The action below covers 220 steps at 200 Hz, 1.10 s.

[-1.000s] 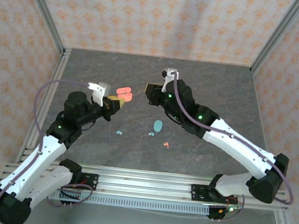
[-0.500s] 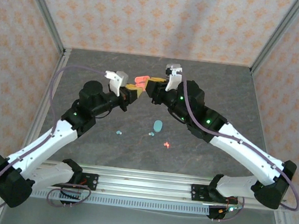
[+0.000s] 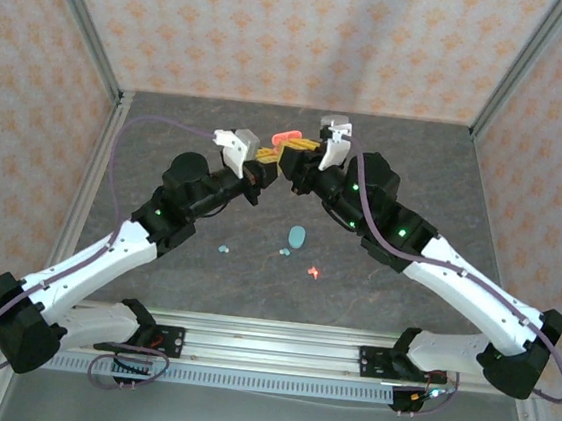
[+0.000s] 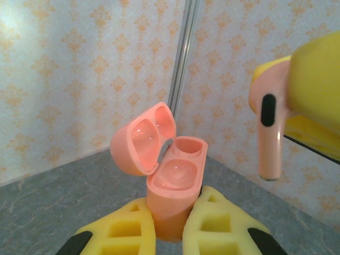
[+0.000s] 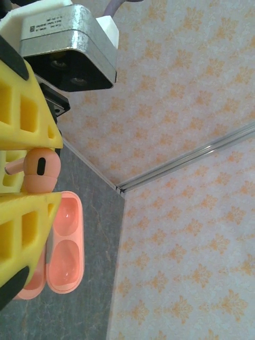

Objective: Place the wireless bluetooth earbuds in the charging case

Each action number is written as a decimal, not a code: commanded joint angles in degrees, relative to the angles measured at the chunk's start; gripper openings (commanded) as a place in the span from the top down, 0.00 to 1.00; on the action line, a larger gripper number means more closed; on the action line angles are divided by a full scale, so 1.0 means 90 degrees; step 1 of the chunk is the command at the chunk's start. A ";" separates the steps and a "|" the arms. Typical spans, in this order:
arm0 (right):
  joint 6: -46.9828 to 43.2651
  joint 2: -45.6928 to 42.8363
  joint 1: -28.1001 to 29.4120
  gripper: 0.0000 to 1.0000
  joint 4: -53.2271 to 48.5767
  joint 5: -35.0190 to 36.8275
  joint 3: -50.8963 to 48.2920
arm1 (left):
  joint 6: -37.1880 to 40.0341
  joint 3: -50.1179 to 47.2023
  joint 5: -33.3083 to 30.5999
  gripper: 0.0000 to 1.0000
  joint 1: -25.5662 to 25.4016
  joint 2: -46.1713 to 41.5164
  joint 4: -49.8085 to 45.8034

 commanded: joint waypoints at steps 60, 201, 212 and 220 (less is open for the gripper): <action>-0.0524 -0.0235 0.0025 0.76 0.0131 -0.0180 0.0245 | 0.0289 0.0250 -0.0176 1.00 -0.0305 -0.0054 0.0480; -0.0211 -0.0124 -0.0433 0.77 0.0339 -0.1069 0.0037 | 0.0204 -0.0078 -0.0272 1.00 -0.0393 -0.0608 0.0294; -0.0188 -0.0107 -0.0467 0.77 0.0344 -0.1124 0.0041 | 0.0206 -0.0081 -0.0278 1.00 -0.0393 -0.0625 0.0275; -0.0177 -0.0100 -0.0478 0.77 0.0346 -0.1153 0.0032 | 0.0210 -0.0081 -0.0282 1.00 -0.0391 -0.0633 0.0266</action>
